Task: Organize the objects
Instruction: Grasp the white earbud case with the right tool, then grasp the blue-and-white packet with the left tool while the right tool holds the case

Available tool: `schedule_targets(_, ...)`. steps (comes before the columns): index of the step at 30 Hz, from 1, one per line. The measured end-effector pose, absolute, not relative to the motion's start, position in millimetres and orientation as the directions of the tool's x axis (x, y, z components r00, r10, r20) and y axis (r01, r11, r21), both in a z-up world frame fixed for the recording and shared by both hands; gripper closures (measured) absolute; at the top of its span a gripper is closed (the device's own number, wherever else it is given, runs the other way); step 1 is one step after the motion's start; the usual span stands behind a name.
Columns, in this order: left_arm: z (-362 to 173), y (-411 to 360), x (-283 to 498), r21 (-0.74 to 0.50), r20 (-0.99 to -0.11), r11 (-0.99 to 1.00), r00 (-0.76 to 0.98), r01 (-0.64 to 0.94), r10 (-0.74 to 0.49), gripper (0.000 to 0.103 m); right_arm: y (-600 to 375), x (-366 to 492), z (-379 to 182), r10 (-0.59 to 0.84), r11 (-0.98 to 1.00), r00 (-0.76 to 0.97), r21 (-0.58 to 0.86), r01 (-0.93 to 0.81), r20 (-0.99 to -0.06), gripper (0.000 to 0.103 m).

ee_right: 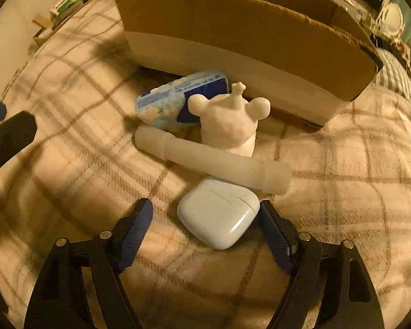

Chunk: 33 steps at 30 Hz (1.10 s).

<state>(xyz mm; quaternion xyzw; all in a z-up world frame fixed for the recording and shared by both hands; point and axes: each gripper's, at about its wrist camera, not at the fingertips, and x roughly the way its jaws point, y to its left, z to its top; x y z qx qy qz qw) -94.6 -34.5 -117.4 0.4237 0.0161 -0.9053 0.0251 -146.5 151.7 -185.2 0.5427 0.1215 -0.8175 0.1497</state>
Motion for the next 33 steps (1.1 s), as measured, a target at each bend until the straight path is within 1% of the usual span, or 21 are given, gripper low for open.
schedule_targets(1,-117,-34,-95,-0.006,-0.768,-0.998,-0.640,0.057,-0.032,0.000,153,-145,-185,-0.108,-0.926,-0.372,-0.043,0.375,-0.922,0.044)
schedule_targets(5,-116,-32,-94,-0.008,-0.769,-0.999,-0.639,0.046,-0.023,0.000,161,-135,-176,-0.125,-0.929,-0.400,-0.035,0.370,-0.908,0.045)
schedule_targets(9,-111,-26,-94,0.008,-0.779,-0.998,-0.625,0.063,-0.046,0.000,174,-122,-149,-0.133,-0.933,-0.469,-0.050,0.357,-0.873,0.045)
schedule_targets(14,-106,-8,-99,0.023,-0.767,-1.000,-0.641,0.006,-0.022,0.000,200,-121,-113,-0.108,-0.942,-0.550,-0.092,0.323,-0.828,0.045)
schedule_targets(17,-106,1,-111,0.000,-0.775,-1.000,-0.632,-0.023,0.014,0.000,218,-126,-94,-0.088,-0.948,-0.585,-0.112,0.297,-0.806,0.045)
schedule_targets(20,-107,11,-122,0.009,-0.771,-0.998,-0.635,-0.066,0.035,0.000,211,-139,-86,-0.088,-0.950,-0.595,-0.112,0.291,-0.799,0.045)
schedule_targets(28,-124,23,-146,0.002,-0.798,-0.990,-0.597,-0.143,0.085,0.002,217,-166,-84,-0.110,-0.955,-0.606,-0.085,0.283,-0.788,0.045)
schedule_targets(31,-139,23,-161,-0.028,-0.836,-0.990,-0.540,-0.137,0.098,0.002,216,-176,-89,-0.127,-0.955,-0.597,-0.065,0.289,-0.792,0.045)
schedule_targets(33,-146,25,-167,-0.030,-0.852,-0.989,-0.514,-0.146,0.102,0.005,214,-182,-95,-0.136,-0.954,-0.590,-0.055,0.295,-0.796,0.045)
